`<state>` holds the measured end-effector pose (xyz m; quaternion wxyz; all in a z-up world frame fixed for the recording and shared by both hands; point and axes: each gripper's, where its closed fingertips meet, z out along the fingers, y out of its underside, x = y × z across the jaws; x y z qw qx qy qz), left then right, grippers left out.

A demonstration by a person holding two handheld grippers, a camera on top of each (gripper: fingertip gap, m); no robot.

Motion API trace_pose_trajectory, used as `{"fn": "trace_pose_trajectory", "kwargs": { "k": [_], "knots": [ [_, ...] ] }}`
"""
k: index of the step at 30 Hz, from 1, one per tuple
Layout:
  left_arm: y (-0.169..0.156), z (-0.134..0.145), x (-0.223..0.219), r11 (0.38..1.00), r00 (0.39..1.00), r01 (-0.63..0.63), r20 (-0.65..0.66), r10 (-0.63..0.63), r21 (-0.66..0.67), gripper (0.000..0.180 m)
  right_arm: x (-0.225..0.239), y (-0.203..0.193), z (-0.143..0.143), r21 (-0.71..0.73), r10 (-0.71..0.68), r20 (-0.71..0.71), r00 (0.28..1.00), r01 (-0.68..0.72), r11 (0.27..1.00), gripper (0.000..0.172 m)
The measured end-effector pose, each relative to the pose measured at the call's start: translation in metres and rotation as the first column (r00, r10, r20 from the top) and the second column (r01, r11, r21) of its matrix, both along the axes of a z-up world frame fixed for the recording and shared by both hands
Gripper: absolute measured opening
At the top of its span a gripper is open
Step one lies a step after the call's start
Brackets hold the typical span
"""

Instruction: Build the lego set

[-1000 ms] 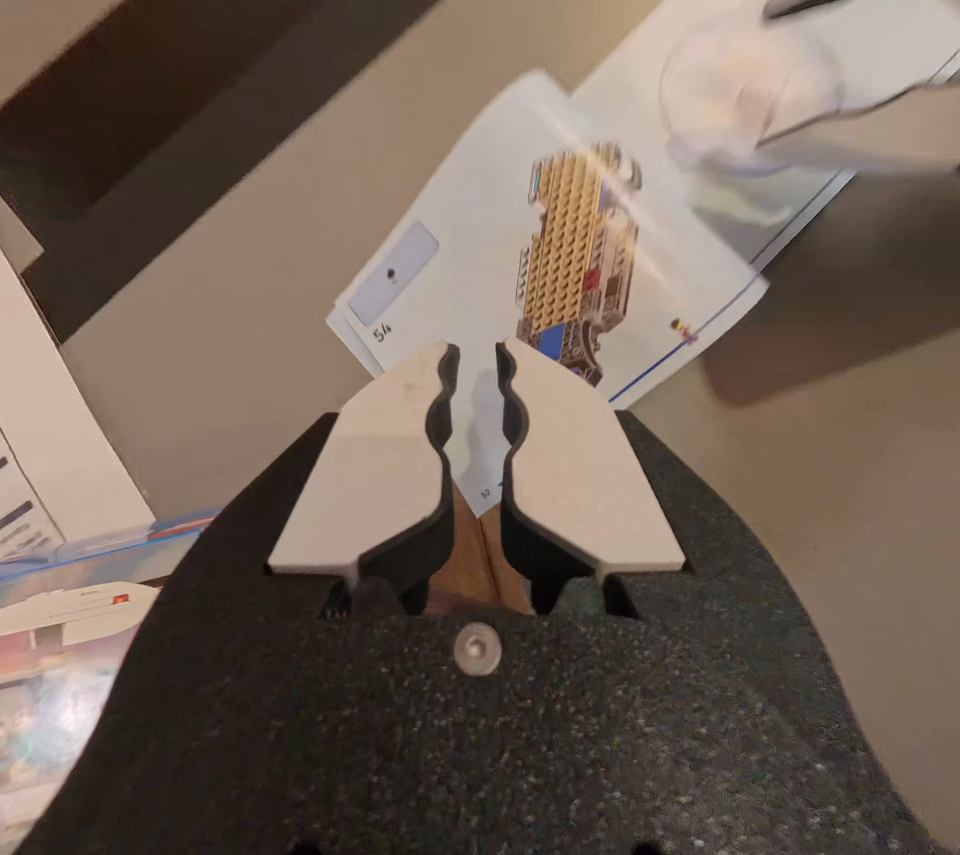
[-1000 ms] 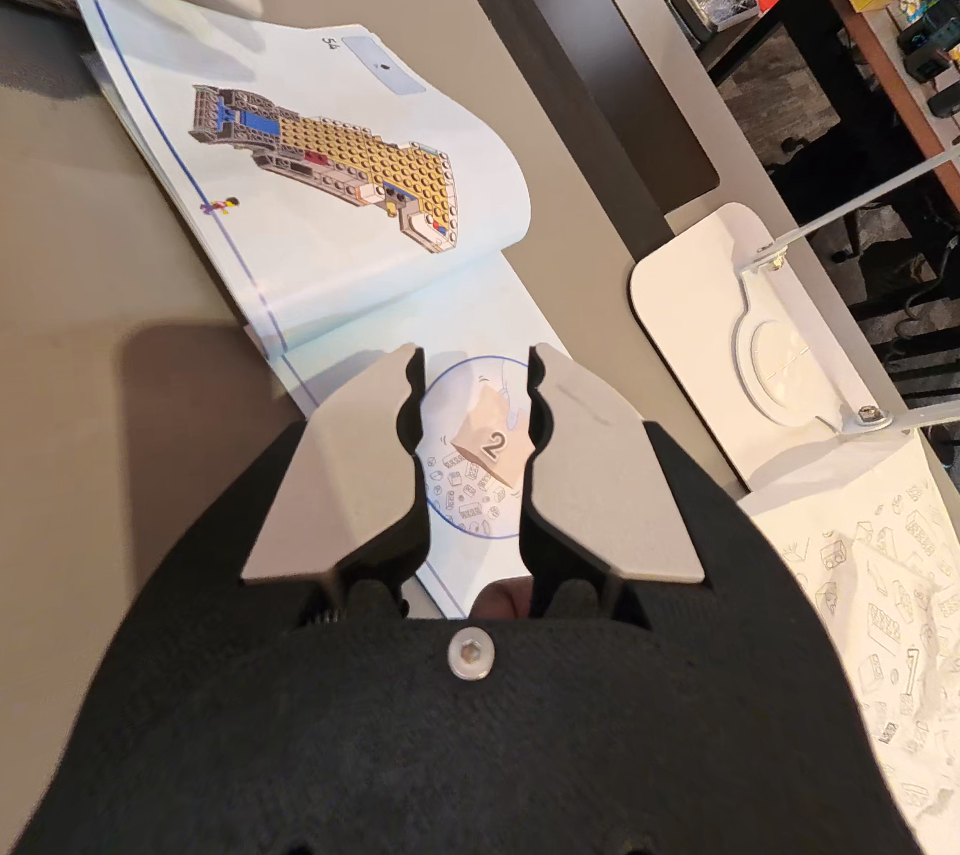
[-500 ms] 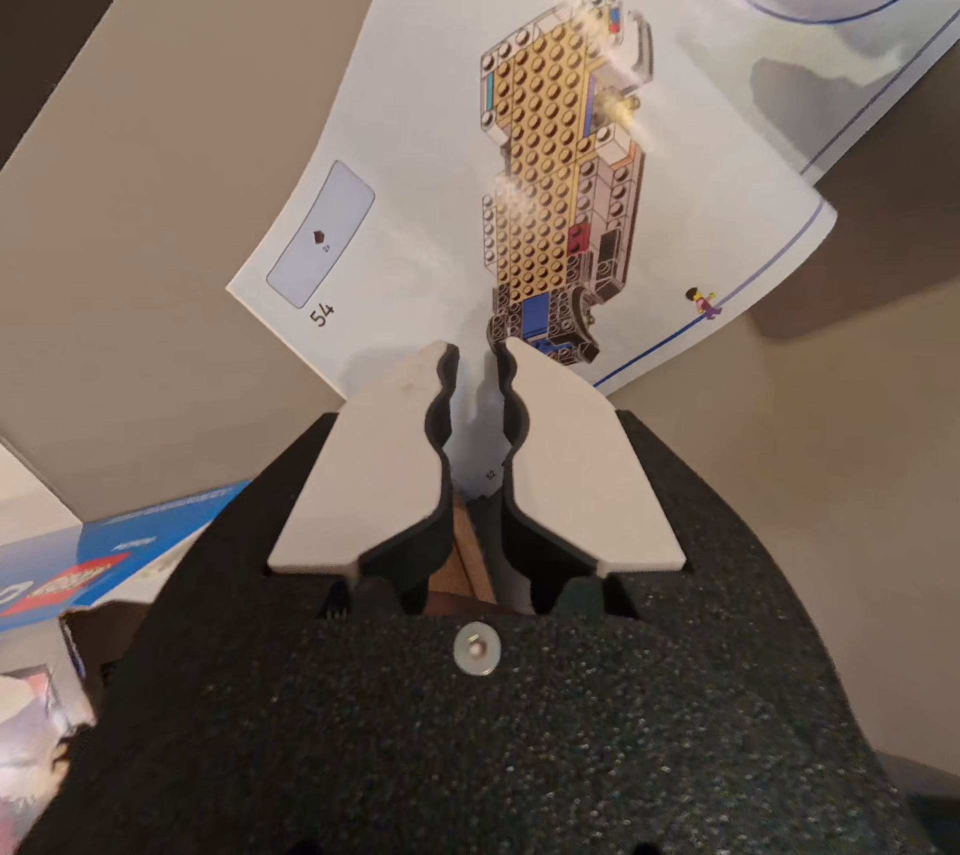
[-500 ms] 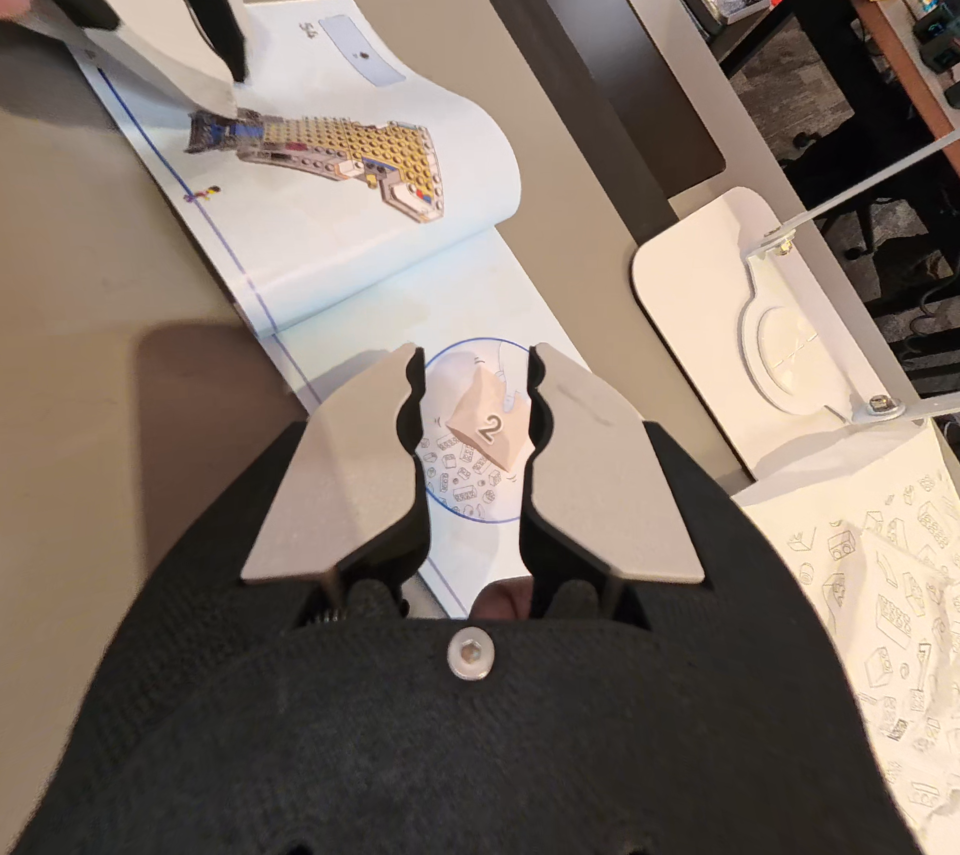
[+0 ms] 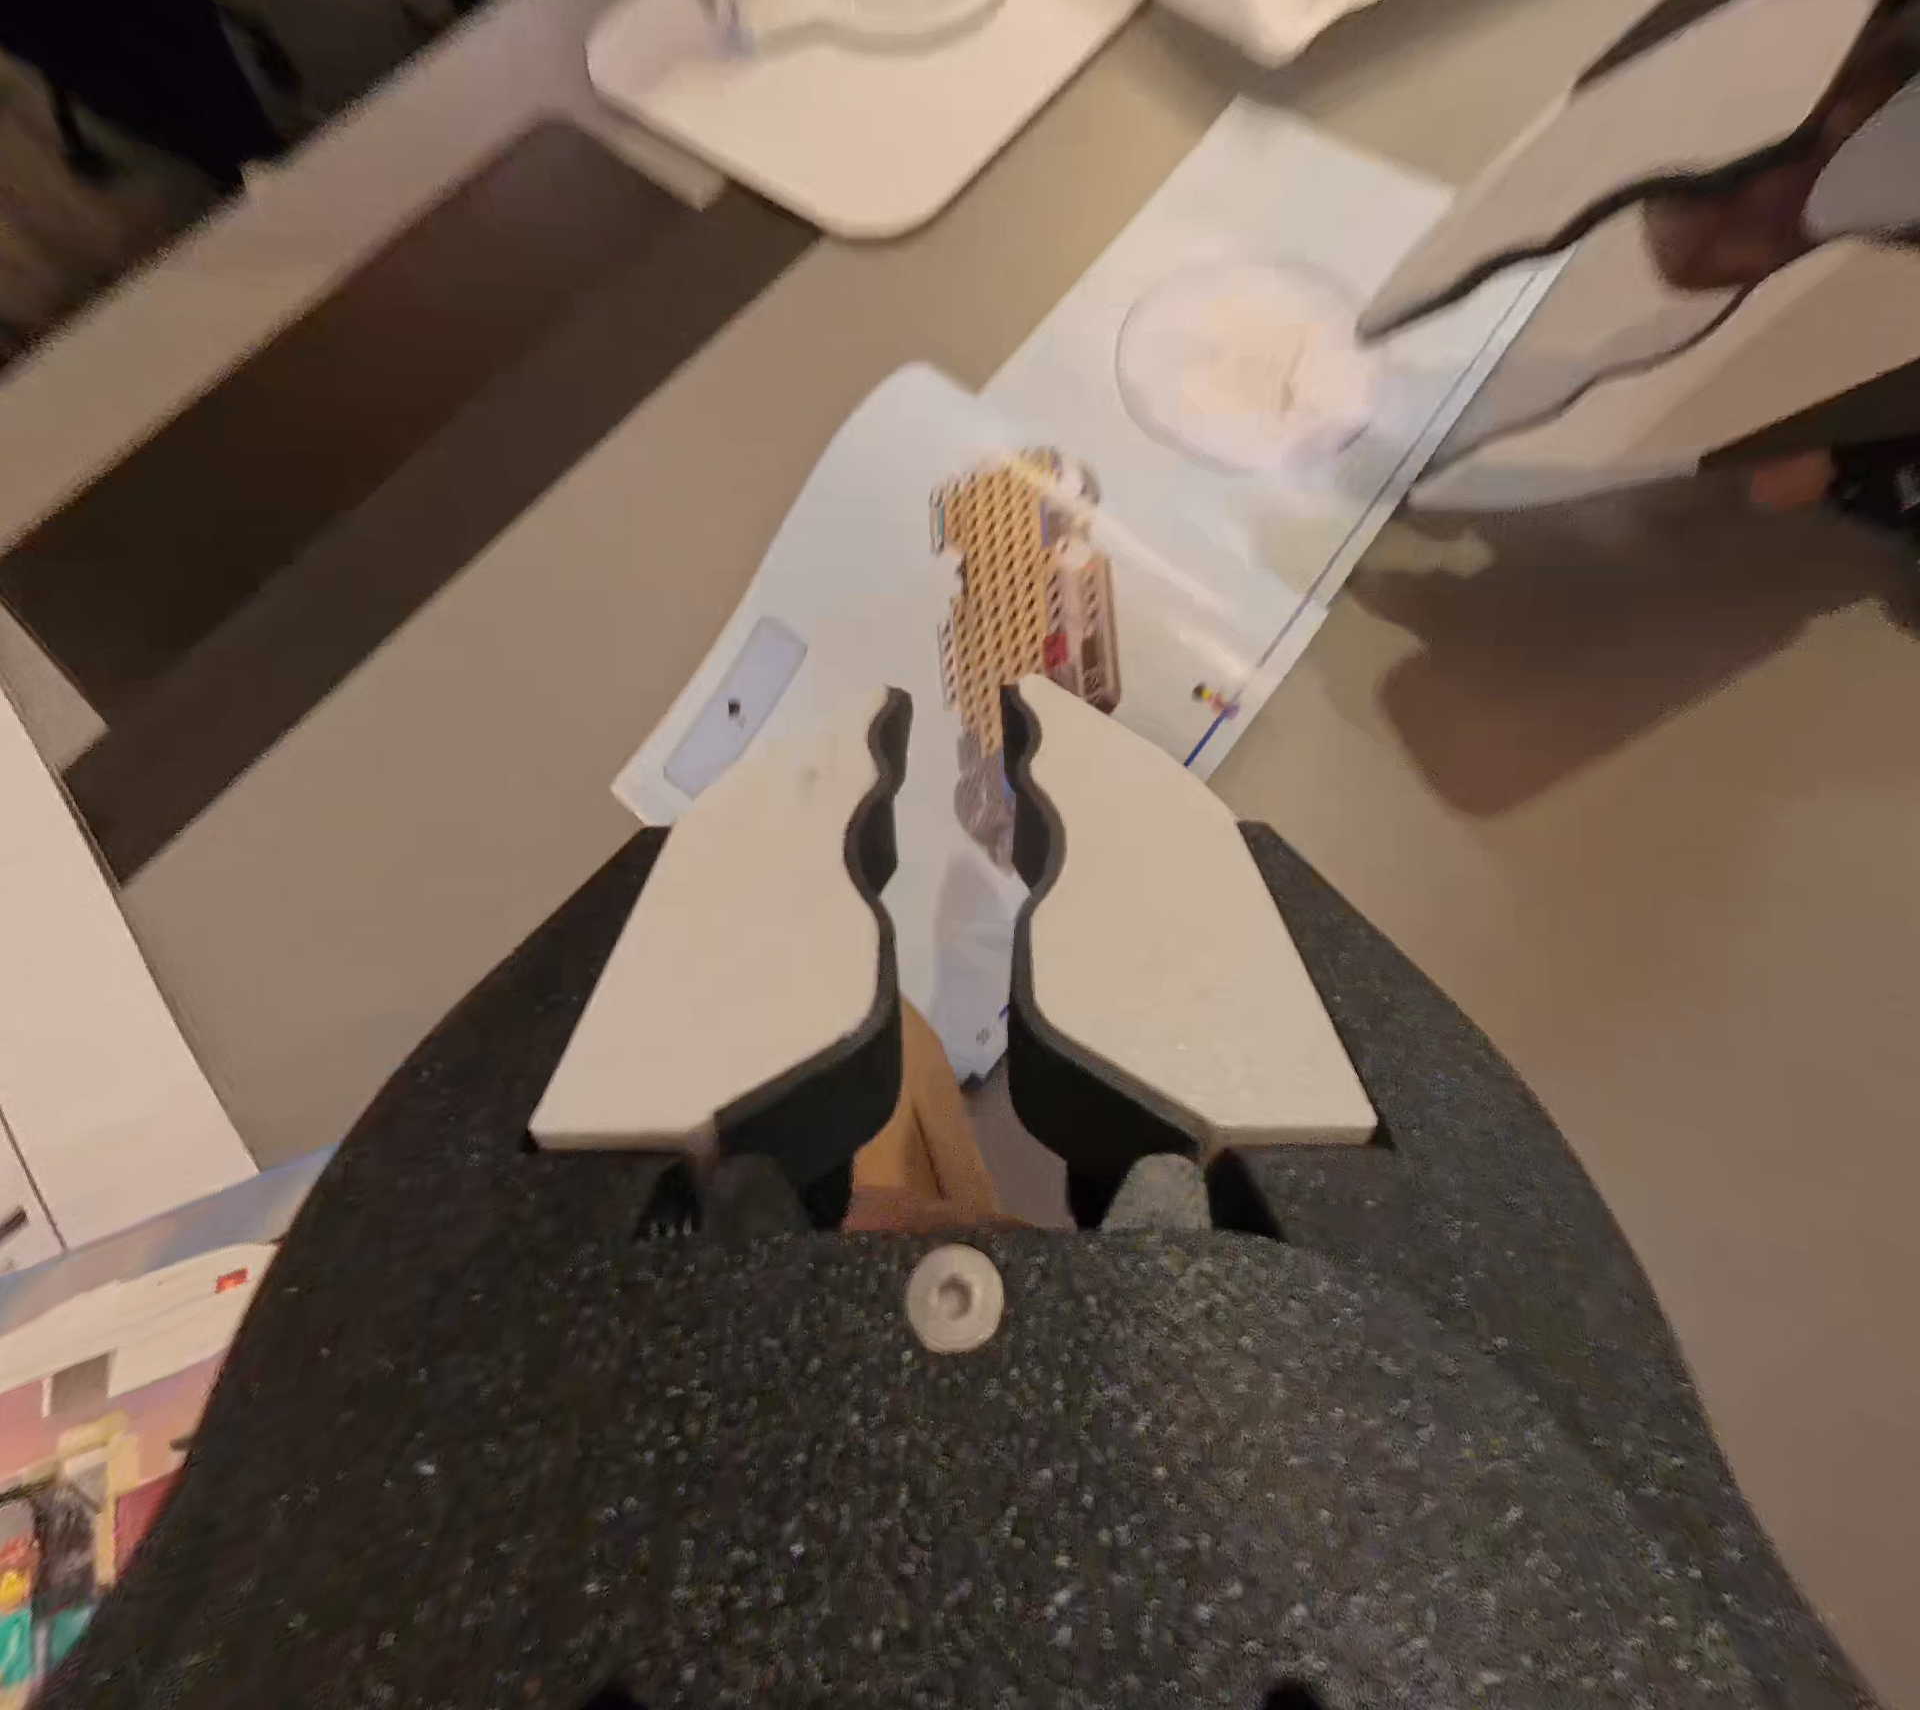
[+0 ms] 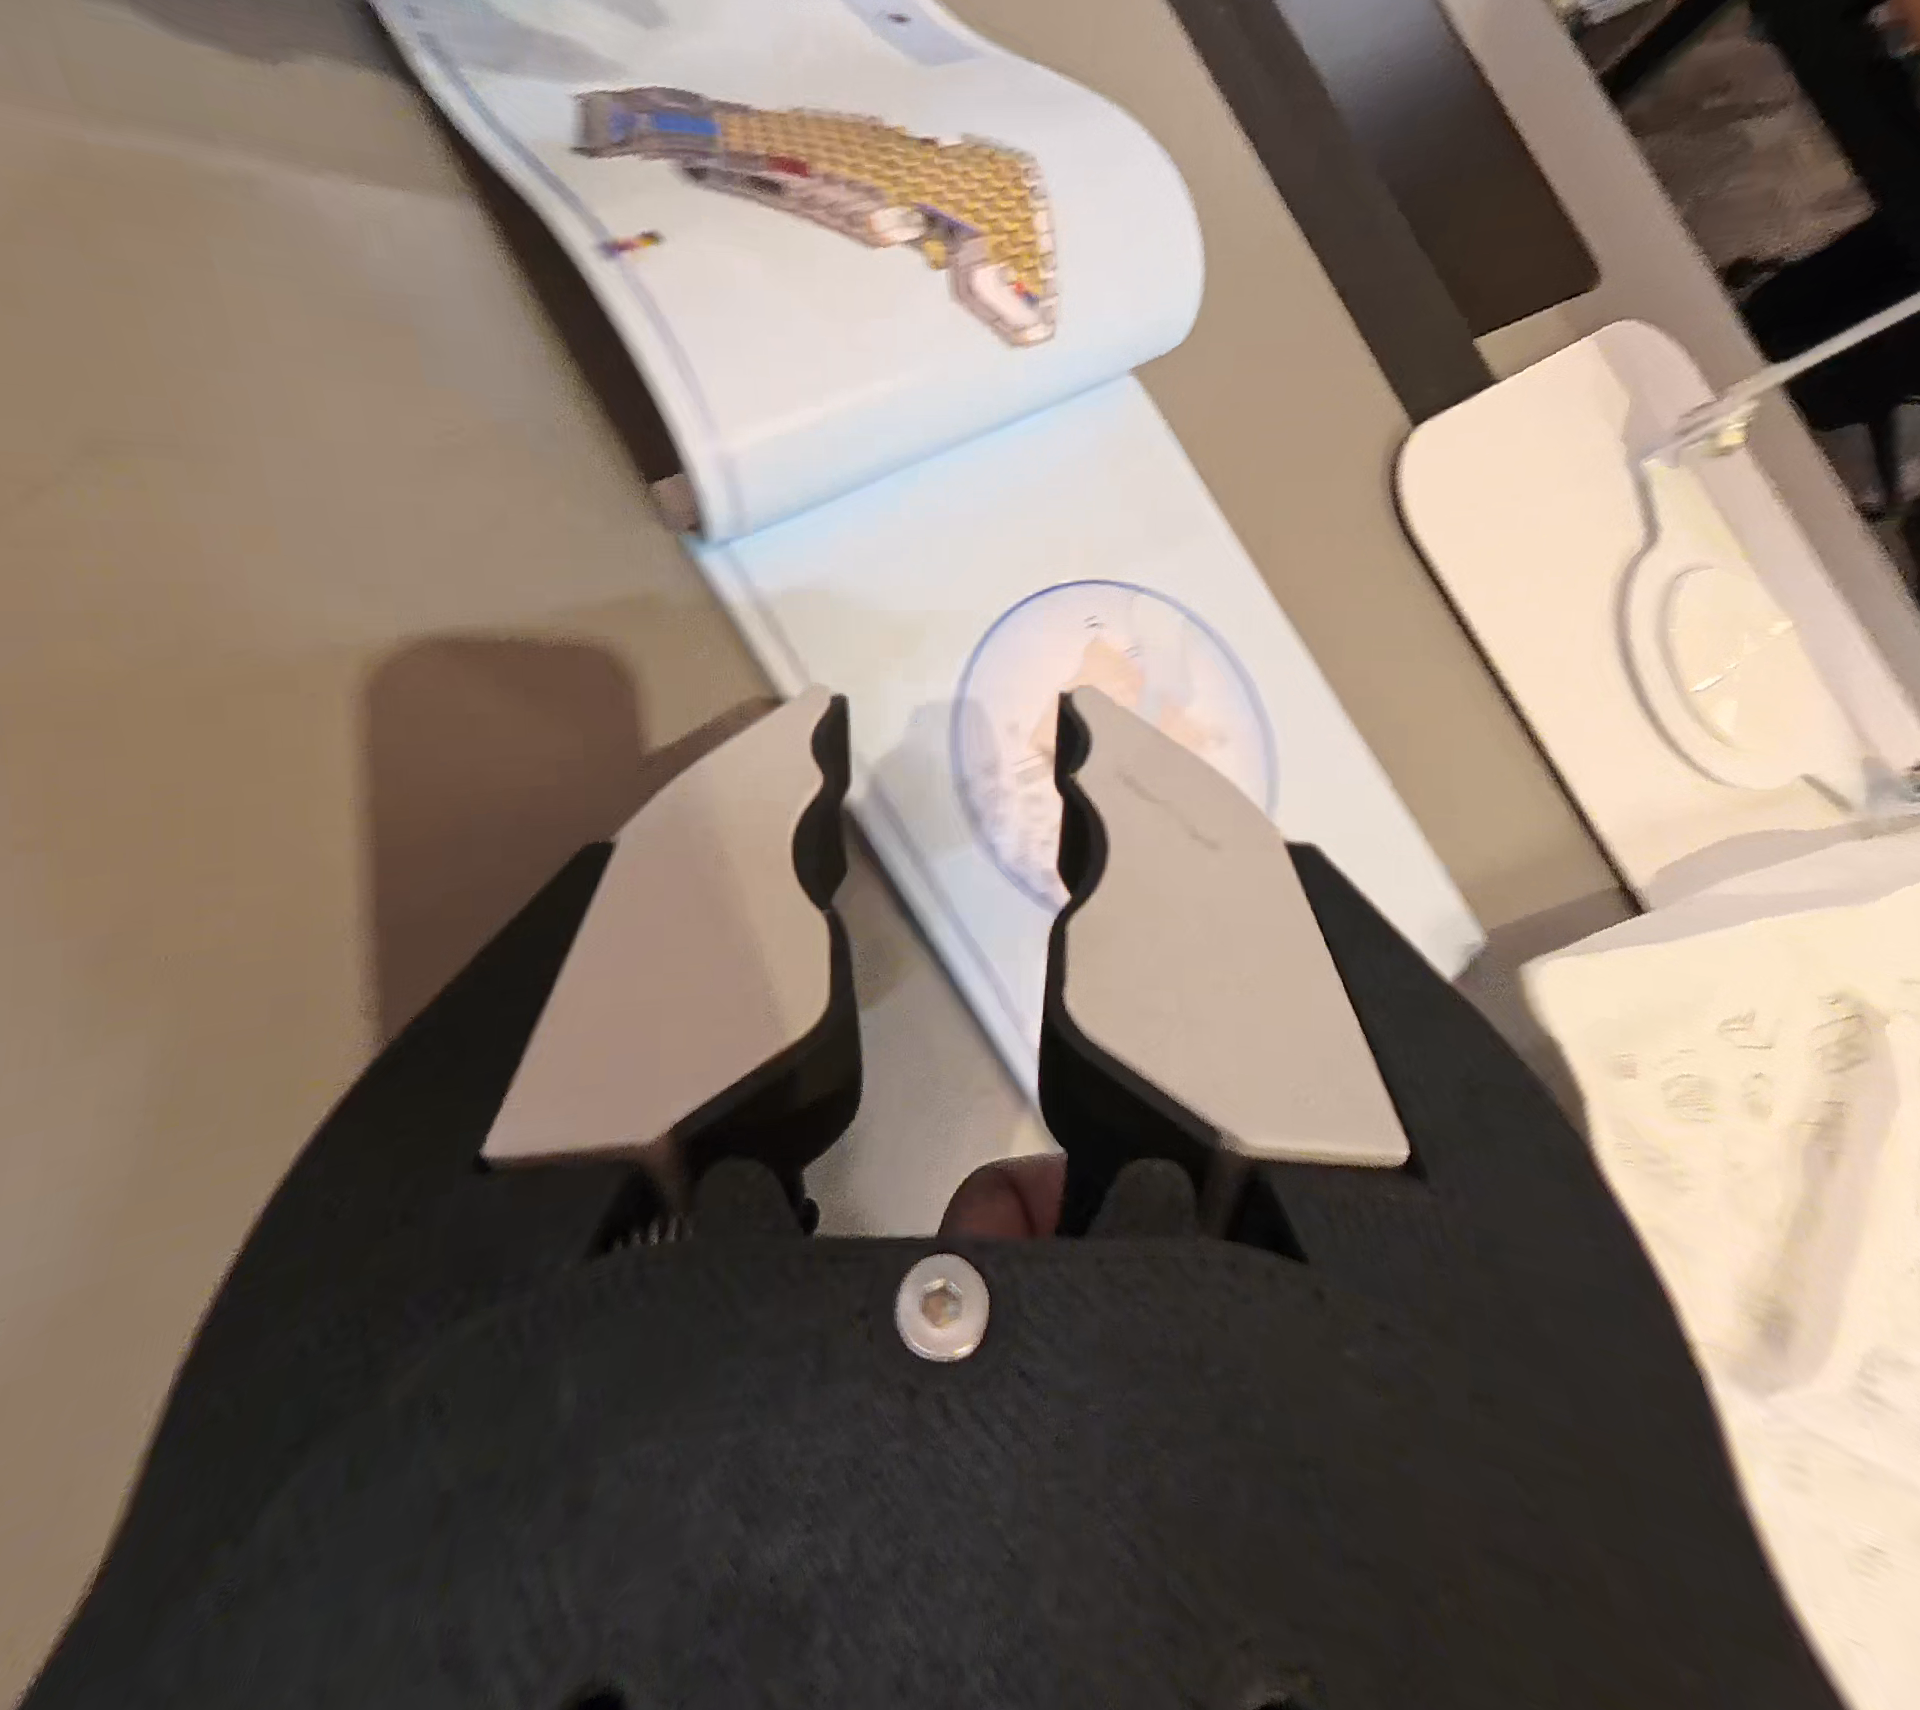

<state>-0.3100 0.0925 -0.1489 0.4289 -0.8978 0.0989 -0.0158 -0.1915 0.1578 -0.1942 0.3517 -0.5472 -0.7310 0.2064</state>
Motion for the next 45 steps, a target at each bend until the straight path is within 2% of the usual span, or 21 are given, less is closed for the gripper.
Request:
{"fn": "trace_pose_trajectory", "kwargs": {
  "k": [1,4,6,11,14,20,25,39,45],
  "knots": [
    [0.001,0.009,0.004,0.997,1.0,0.01,0.0,-0.01,0.071,0.019,0.006,-0.008,-0.002,-0.029,0.02,0.005,1.0,-0.02,0.999,0.038],
    [-0.002,0.018,0.013,0.978,0.999,-0.025,0.034,0.018,0.208,0.023,0.021,-0.03,-0.005,-0.075,0.071,0.008,0.997,-0.07,0.995,0.037],
    [-0.009,0.01,0.021,0.973,0.997,-0.058,0.065,0.045,0.225,0.028,0.024,-0.042,-0.005,-0.099,0.096,0.012,0.995,-0.094,0.991,0.037],
    [-0.035,-0.027,0.054,0.997,0.98,-0.02,0.198,0.004,0.076,0.039,0.016,-0.068,-0.004,-0.125,0.163,0.025,0.986,-0.159,0.979,0.037],
    [-0.04,-0.045,0.063,0.999,0.989,-0.002,0.146,0.007,-0.037,0.043,0.013,-0.075,-0.013,-0.135,0.192,0.059,0.98,-0.182,0.974,0.038],
    [-0.035,-0.061,0.081,0.991,0.985,0.012,0.171,0.011,-0.134,0.043,0.013,-0.075,-0.024,-0.154,0.192,0.113,0.975,-0.173,0.973,0.039],
    [-0.031,-0.069,0.091,0.988,0.981,0.035,0.192,-0.005,-0.152,0.044,0.015,-0.074,-0.034,-0.167,0.187,0.181,0.966,-0.157,0.973,0.041],
    [-0.033,-0.08,0.084,0.986,0.99,0.023,0.144,0.001,-0.166,0.044,0.013,-0.075,-0.036,-0.222,0.182,0.194,0.964,-0.138,0.965,0.038],
    [-0.035,-0.078,0.081,0.986,0.99,0.007,0.141,0.018,-0.169,0.046,0.008,-0.079,-0.024,-0.243,0.181,0.155,0.971,-0.141,0.96,0.04]
  ]
}}
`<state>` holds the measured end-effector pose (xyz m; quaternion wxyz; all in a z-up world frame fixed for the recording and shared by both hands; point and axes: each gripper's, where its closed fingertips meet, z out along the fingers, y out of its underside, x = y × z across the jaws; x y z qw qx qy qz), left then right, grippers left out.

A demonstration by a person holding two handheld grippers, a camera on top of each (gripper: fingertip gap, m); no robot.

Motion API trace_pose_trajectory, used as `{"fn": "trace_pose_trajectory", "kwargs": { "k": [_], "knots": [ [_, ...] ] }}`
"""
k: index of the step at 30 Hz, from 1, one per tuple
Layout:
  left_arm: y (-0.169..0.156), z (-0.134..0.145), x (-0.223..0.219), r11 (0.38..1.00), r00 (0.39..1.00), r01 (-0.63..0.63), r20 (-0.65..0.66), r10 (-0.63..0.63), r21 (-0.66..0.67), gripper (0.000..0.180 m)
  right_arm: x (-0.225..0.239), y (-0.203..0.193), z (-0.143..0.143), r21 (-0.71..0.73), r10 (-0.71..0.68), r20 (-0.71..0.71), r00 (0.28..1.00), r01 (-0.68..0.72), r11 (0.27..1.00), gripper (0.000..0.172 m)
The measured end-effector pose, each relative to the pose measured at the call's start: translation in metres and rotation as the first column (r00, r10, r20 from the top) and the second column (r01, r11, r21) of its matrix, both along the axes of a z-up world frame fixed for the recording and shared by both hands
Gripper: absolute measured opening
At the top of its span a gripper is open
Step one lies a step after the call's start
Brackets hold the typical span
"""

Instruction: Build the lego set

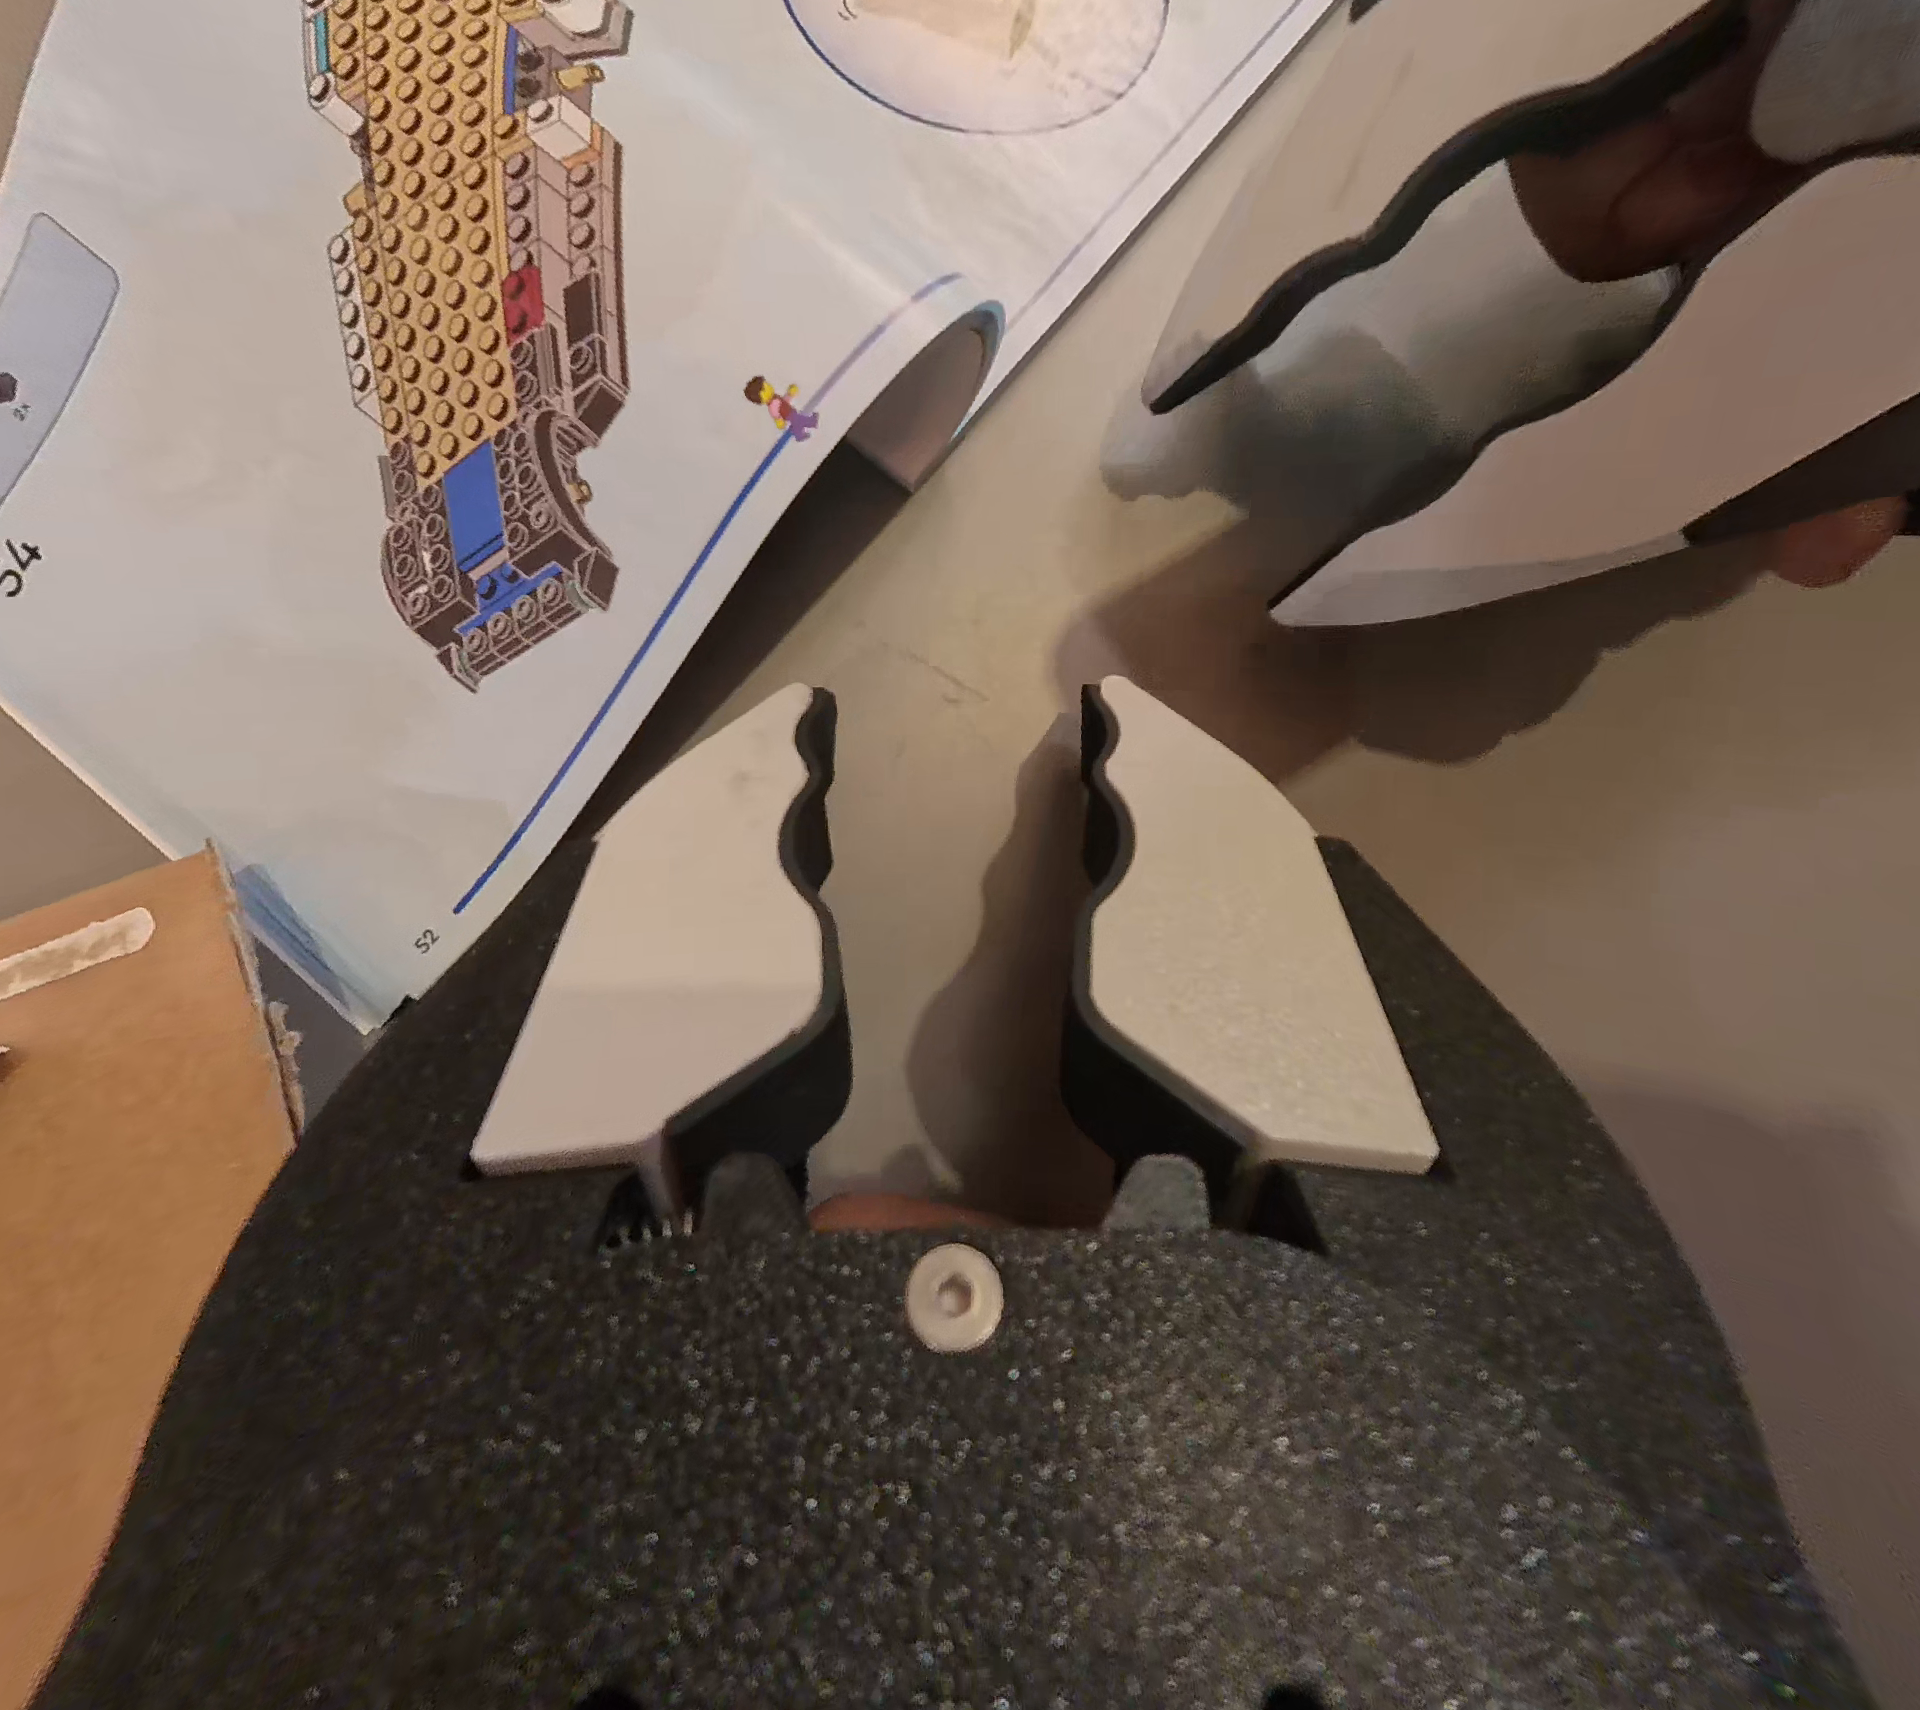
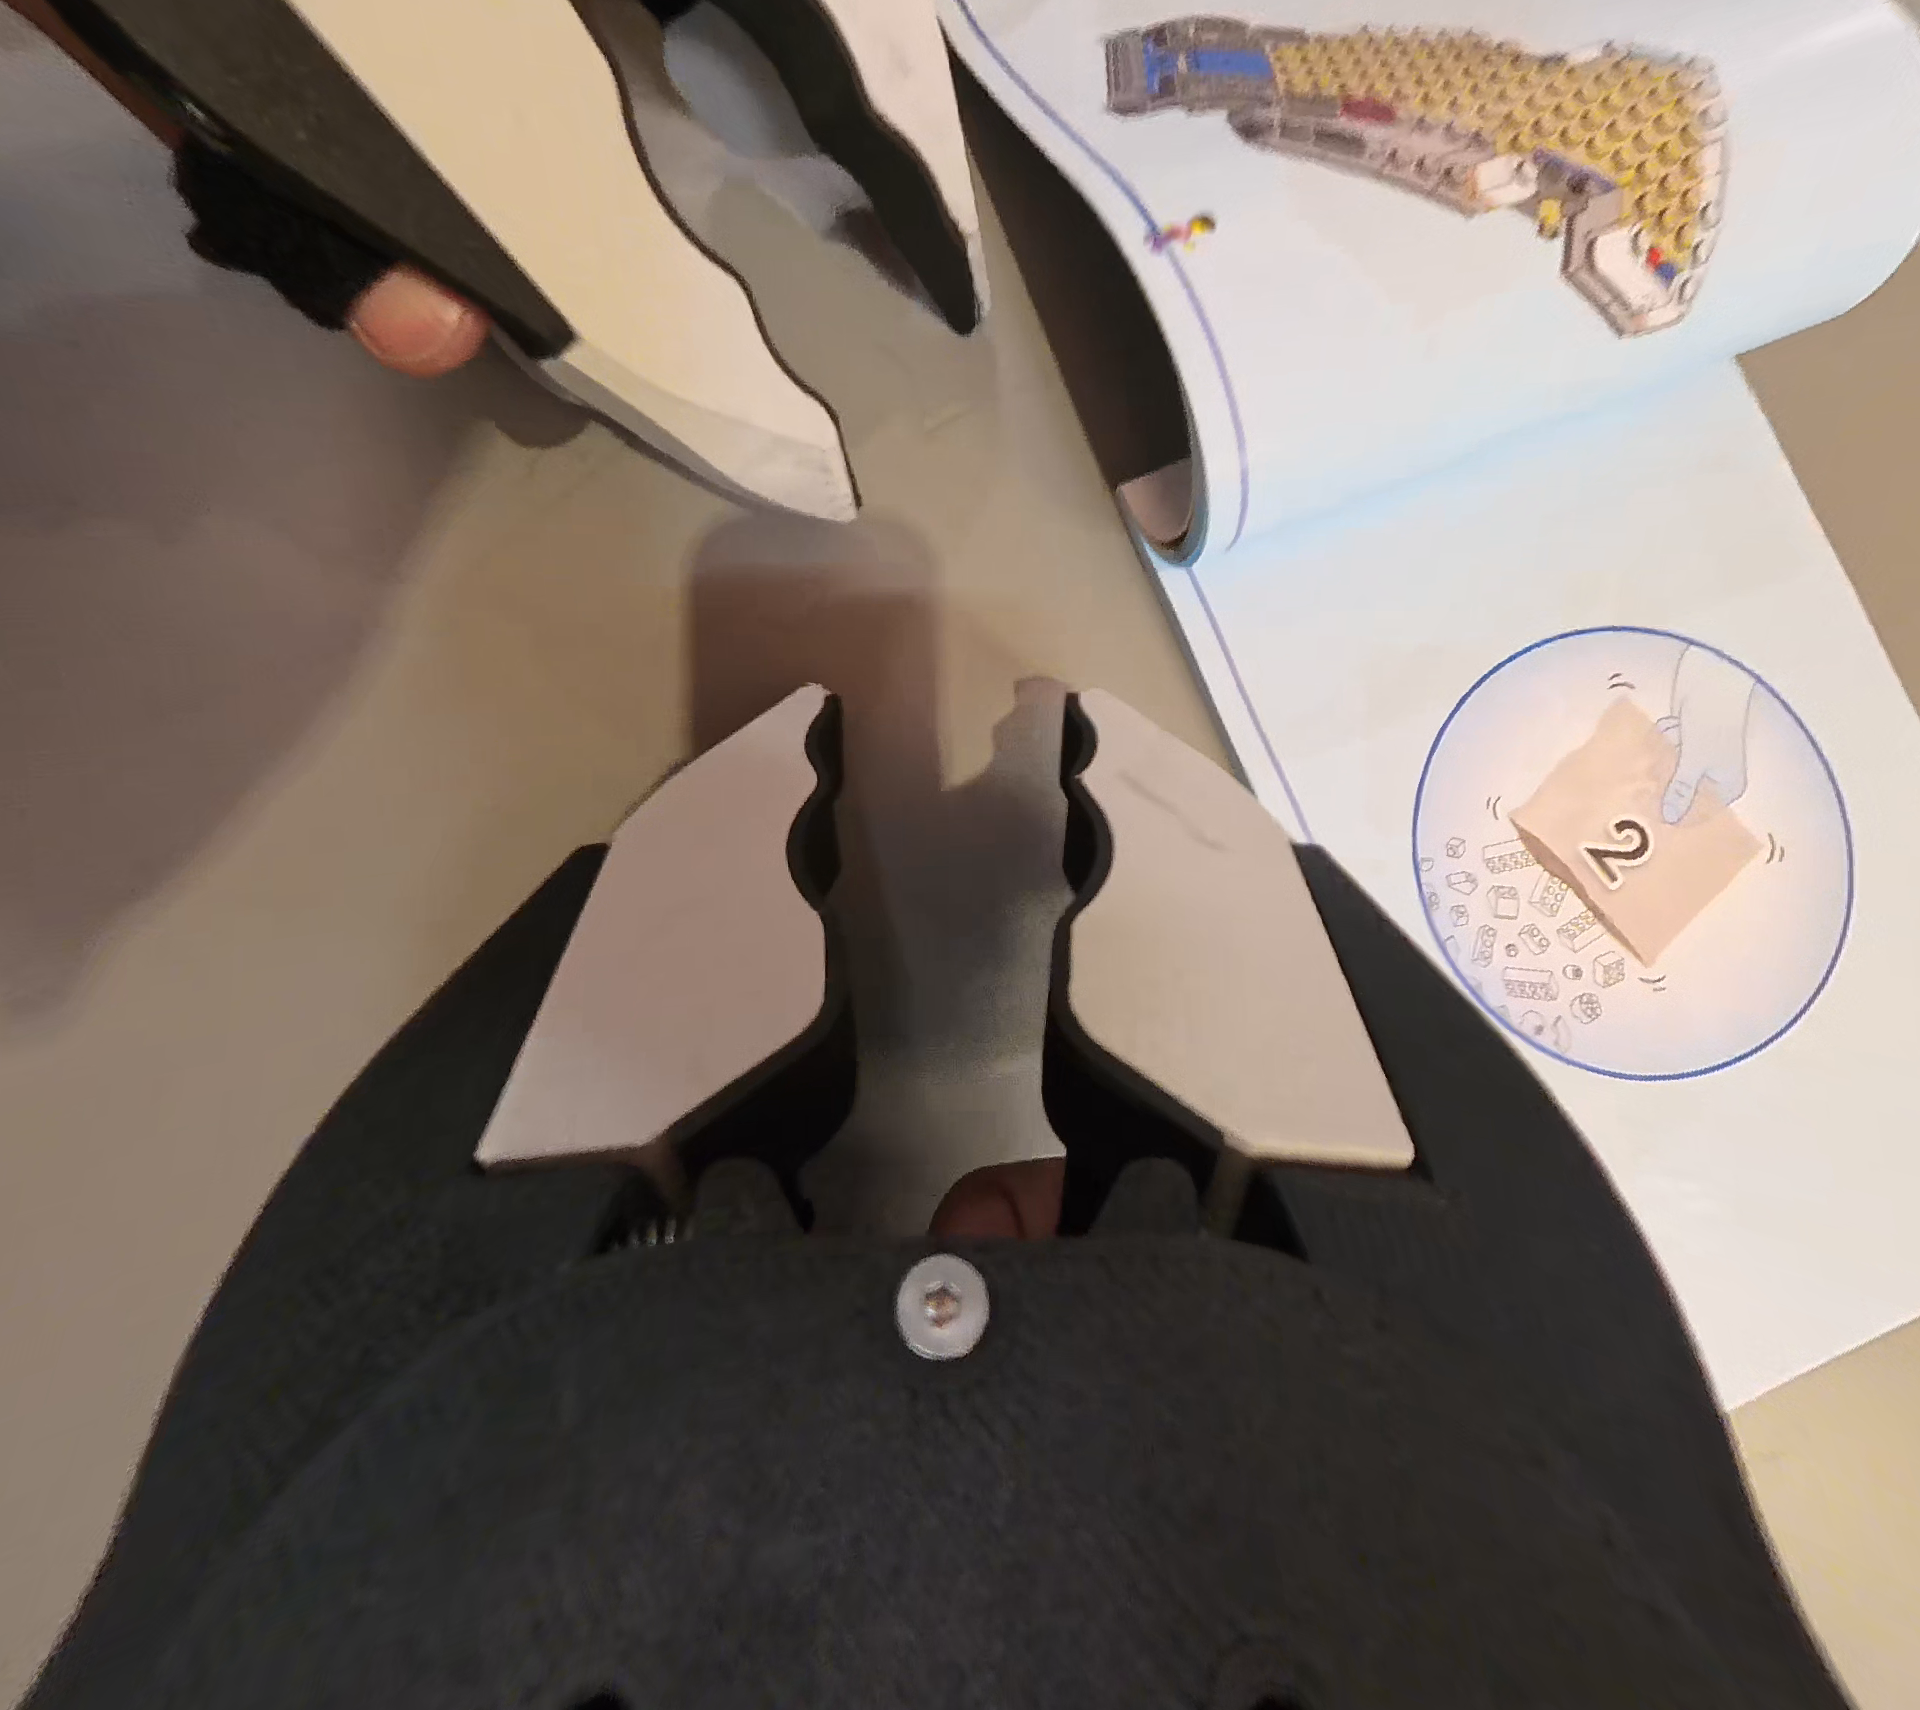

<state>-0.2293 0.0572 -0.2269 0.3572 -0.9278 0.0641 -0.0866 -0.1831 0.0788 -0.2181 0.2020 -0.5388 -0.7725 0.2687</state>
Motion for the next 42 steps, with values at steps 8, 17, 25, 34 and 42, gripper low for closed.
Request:
{"fn": "trace_pose_trajectory", "kwargs": {
  "k": [8,17,25,34,42],
  "knots": [
    [-0.015,0.001,-0.016,0.999,0.996,-0.017,-0.083,0.015,-0.034,0.048,-0.006,-0.043,0.002,0.003,0.08,-0.024,0.996,-0.08,0.997,0.04],
    [-0.02,-0.003,-0.015,1.0,0.999,-0.028,-0.044,0.028,-0.001,0.048,-0.01,-0.067,-0.011,0.025,0.088,-0.04,0.995,-0.087,0.996,0.039],
    [-0.022,-0.004,-0.02,0.999,0.996,-0.033,-0.08,0.034,0.018,0.048,-0.013,-0.069,-0.012,-0.026,0.054,-0.073,0.996,-0.056,0.998,0.038],
    [-0.022,-0.005,-0.019,1.0,0.994,-0.023,-0.11,0.024,0.011,0.049,-0.013,-0.069,-0.012,-0.012,0.052,-0.088,0.995,-0.053,0.999,0.038],
    [-0.021,-0.005,-0.02,1.0,0.992,-0.027,-0.127,0.027,0.003,0.049,-0.014,-0.069,-0.012,0.0,0.053,-0.095,0.994,-0.053,0.999,0.037]
  ]
}}
